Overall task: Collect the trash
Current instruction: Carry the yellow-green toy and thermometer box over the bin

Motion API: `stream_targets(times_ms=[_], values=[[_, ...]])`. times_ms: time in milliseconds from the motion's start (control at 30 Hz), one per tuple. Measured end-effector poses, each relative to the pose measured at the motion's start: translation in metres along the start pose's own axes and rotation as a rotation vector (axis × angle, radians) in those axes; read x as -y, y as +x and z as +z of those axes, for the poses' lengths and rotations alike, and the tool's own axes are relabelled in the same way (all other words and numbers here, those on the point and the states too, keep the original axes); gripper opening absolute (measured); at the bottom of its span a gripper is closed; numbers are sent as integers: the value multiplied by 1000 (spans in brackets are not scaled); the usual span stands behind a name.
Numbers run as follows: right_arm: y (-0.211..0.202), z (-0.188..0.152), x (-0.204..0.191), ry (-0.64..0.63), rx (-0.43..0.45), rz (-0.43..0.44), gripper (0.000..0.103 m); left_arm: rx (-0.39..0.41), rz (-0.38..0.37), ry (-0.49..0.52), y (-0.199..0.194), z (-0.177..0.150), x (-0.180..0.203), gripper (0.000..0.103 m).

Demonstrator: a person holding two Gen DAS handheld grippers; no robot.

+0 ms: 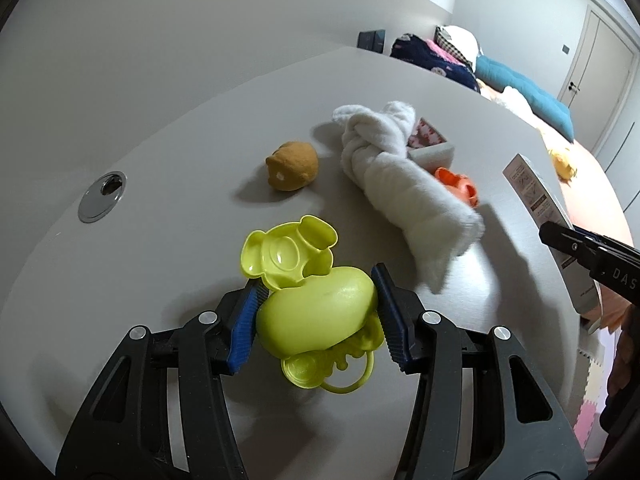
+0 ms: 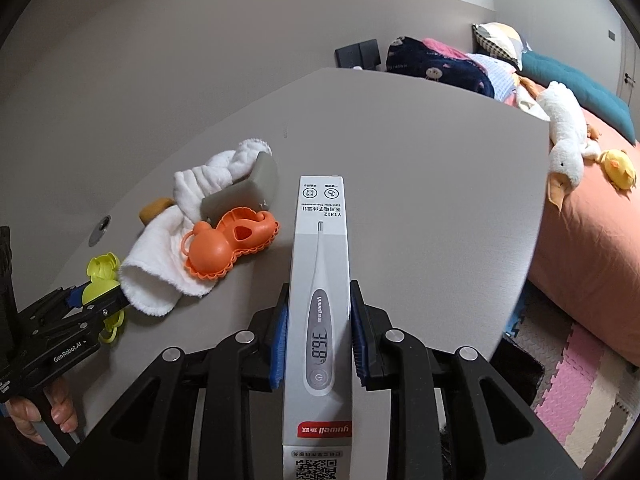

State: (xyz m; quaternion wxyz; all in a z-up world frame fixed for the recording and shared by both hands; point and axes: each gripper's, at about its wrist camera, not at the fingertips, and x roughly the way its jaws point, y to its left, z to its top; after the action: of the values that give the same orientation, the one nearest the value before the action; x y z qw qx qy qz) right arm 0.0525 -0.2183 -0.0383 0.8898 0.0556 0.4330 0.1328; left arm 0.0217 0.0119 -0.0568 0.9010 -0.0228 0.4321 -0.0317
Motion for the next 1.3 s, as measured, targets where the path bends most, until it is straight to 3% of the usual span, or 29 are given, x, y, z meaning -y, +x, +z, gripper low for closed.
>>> stream_targets(times_ms=[467,1300], values=[[-51,-14,33,25,65,9,28,39,-39,59,-25,1,61,52],[-117,-32,120,143,176,-80,28,28,-208,191,-24,1,184,52]])
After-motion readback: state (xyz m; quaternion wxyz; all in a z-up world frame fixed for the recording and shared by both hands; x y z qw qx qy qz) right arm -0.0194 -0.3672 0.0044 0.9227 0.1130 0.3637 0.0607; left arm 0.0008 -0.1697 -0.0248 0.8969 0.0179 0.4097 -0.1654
